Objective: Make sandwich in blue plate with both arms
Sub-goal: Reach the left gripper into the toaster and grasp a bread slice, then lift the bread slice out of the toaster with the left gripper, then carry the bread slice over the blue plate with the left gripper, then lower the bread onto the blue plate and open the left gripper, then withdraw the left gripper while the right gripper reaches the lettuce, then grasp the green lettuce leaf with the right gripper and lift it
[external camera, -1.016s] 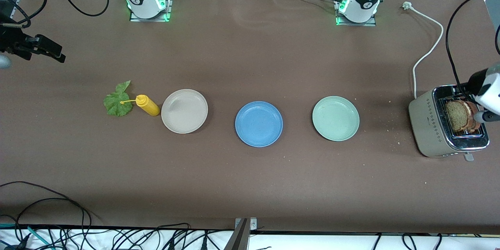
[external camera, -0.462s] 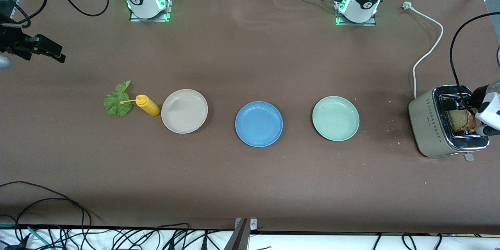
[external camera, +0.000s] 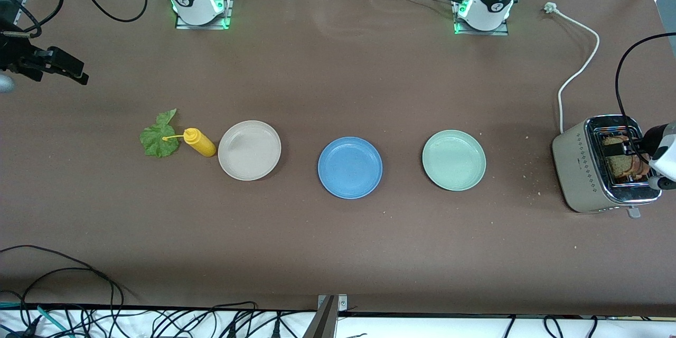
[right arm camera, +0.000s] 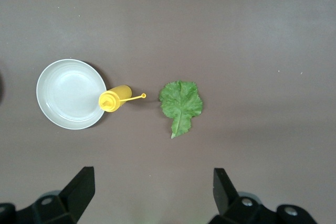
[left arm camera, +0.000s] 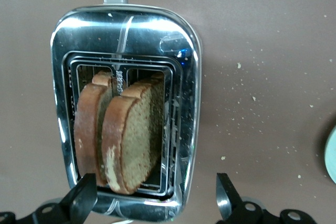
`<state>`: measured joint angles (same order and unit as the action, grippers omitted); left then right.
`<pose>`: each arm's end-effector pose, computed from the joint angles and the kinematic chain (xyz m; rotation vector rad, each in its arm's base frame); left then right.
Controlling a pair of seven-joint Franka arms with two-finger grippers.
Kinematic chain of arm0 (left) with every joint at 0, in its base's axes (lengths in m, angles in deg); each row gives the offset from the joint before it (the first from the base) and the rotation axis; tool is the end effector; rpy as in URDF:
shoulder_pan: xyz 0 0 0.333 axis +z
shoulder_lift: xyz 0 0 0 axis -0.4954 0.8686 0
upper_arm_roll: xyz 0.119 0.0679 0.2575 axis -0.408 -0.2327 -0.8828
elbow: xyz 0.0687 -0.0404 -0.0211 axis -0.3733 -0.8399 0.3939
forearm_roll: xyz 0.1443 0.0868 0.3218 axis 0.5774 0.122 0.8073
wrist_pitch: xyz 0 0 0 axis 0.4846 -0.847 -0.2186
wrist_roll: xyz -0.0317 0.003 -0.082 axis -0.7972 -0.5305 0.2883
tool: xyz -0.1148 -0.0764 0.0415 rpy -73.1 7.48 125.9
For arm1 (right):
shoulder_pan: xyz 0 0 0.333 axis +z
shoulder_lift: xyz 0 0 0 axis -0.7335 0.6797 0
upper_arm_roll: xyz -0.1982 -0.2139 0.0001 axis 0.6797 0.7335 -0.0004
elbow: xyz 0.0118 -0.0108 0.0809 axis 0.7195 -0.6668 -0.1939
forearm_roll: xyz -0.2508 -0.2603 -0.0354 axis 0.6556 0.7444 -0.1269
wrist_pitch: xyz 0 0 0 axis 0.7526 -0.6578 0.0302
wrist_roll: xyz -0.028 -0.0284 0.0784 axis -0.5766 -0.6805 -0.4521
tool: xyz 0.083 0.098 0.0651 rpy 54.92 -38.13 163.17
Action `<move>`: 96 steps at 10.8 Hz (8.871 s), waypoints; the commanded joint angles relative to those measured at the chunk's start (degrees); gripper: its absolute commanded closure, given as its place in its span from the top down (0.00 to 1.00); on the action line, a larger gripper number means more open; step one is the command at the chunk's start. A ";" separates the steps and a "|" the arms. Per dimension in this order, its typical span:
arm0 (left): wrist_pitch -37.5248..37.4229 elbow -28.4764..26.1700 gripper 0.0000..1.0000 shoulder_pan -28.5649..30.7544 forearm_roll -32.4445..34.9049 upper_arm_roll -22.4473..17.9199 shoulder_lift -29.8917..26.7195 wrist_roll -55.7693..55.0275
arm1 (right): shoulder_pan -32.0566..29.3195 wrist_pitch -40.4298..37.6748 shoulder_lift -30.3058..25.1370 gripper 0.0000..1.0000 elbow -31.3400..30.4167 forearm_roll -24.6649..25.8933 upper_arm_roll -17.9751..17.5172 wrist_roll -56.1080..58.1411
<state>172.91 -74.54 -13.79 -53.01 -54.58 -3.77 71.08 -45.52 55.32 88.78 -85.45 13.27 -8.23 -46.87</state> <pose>0.5903 0.1684 0.3576 -2.9828 -0.2258 0.3243 0.5146 -0.0124 0.5513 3.1356 -0.1068 -0.0590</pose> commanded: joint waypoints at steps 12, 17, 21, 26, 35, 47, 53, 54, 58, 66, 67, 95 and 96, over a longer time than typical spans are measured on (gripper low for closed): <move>2.13 1.86 0.00 2.11 1.08 0.66 3.62 6.96 | -0.08 -0.39 -0.56 1.00 0.05 -0.34 -0.06 -0.63; -0.05 1.95 0.00 2.28 0.74 0.83 0.03 9.85 | 0.01 -0.39 -0.56 1.00 0.13 -0.51 -0.23 -0.72; -5.41 2.30 0.00 1.93 0.47 1.71 -7.17 11.45 | 0.01 -0.56 -0.65 1.00 0.13 -0.60 -0.41 -0.72; -10.70 7.21 0.00 1.58 0.47 6.10 -11.06 11.36 | 0.01 -0.30 -0.65 1.00 0.22 -0.69 -0.50 -0.72; -8.17 -1.02 0.00 -11.15 -11.47 1.89 -15.44 7.08 | 0.01 -0.47 -0.65 1.00 0.22 -0.87 -0.41 -0.72; 13.44 -7.99 0.00 -31.09 -48.81 1.89 -0.28 -8.59 | 0.09 0.14 -0.56 1.00 0.22 -0.86 -0.50 -0.72; 23.22 1.58 0.00 -39.81 -53.21 1.80 11.34 -8.68 | 0.09 0.14 -0.56 1.00 0.22 -0.95 -0.23 -0.72; 24.79 1.59 0.00 -40.16 -53.67 1.80 12.66 -8.33 | 0.09 -0.03 -0.56 1.00 0.22 -0.95 -0.23 -0.72; 27.88 1.77 0.00 -41.75 -53.67 1.80 15.48 -8.06 | 0.09 0.05 -0.47 1.00 0.22 -0.95 -0.32 -0.72; 32.45 3.62 0.00 -42.81 -53.58 1.71 20.22 -7.89 | 0.09 -0.30 -0.47 1.00 0.13 -0.95 -0.23 -0.72; 32.45 3.62 0.00 -42.81 -53.50 1.62 20.40 -7.80 | 0.09 -0.39 -0.47 1.00 0.13 -0.95 -0.23 -0.72; 4.36 -13.96 1.00 -25.50 -16.16 -6.64 -25.54 0.29 | -2.37 48.91 20.60 1.00 -35.99 3.36 3.72 5.44; 1.72 -13.87 1.00 -24.62 -14.14 -6.64 -27.13 0.29 | -2.37 51.44 22.36 1.00 -36.08 3.27 3.72 5.44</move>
<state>179.40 -86.36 -40.55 -72.22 -61.96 -25.96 70.63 -47.75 102.51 108.29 -121.08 16.13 -4.45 -41.96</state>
